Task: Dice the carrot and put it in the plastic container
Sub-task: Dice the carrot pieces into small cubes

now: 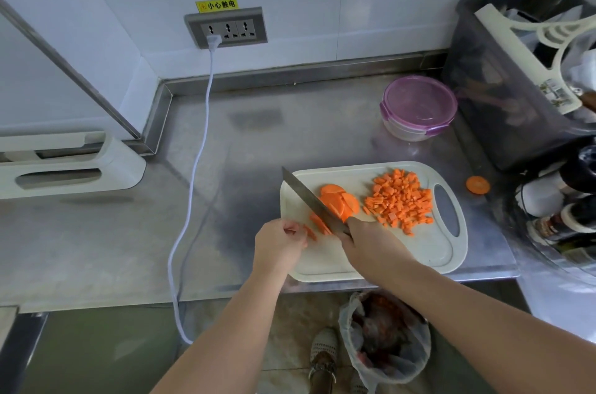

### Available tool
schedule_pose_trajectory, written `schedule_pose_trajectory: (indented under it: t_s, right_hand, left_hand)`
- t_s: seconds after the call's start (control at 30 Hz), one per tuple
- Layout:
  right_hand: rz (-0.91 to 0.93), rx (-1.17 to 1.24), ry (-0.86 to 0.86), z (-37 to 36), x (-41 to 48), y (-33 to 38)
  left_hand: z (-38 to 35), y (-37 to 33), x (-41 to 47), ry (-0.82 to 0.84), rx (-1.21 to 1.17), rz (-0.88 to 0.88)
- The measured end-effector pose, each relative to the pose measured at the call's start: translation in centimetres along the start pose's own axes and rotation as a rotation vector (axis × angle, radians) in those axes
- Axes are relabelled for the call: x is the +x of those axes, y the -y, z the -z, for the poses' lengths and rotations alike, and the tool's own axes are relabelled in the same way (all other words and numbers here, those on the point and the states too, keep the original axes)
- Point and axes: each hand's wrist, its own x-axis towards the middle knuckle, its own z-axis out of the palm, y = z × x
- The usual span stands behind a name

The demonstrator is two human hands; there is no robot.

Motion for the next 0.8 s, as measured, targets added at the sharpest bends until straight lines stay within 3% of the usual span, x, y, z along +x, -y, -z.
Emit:
schedule_pose_trajectory:
  t_s: [0.07,0.13,0.2,0.27,0.3,0.37,0.47,0.67,0.8]
  right_hand:
    - [0.025,-0.008,-0.054,1.2,-0.3,-0.1]
    - [0.042,-0.065,-0.11,2.3,-0.4,-0.3]
    - [0.066,-0.134,-0.165,3.0,-0.2,-0.5]
    - [0.088,-0.177,-0.199,3.4,0.1,-0.7]
    - [0.096,-0.189,-0.205,3.5,0.2,-0.7]
    - [0.108,-0.217,-0.212,3.5,0.5,-0.7]
    - [0.135,-0.249,-0.219,3.2,0.5,-0.8]
    - [0.181,-0.343,-0.245,3.0,0.2,-1.6]
    - [0.183,-0.383,-0.258,3.1,0.0,-2.0]
  left_hand:
    - [1.0,-0.1,0.5,-0.044,-0.019,-0.007]
    - [2.4,-0.7,1.1,-0.21,-0.046,-0.113]
    - [4.0,-2.5,0.7,-0.439,-0.066,-0.308]
    - [4.9,-5.0,0.0,-0.53,-0.023,-0.593]
    - [4.9,-6.0,-0.3,-0.47,0.055,-0.746]
    - [4.3,-7.1,-0.2,-0.172,0.296,-0.936]
    - [2.8,-7.3,0.9,0.169,0.655,-0.886]
    - [1.8,-6.7,2.9,0.307,0.766,-0.868]
    - [1.4,-6.5,3.0,0.303,0.719,-0.865]
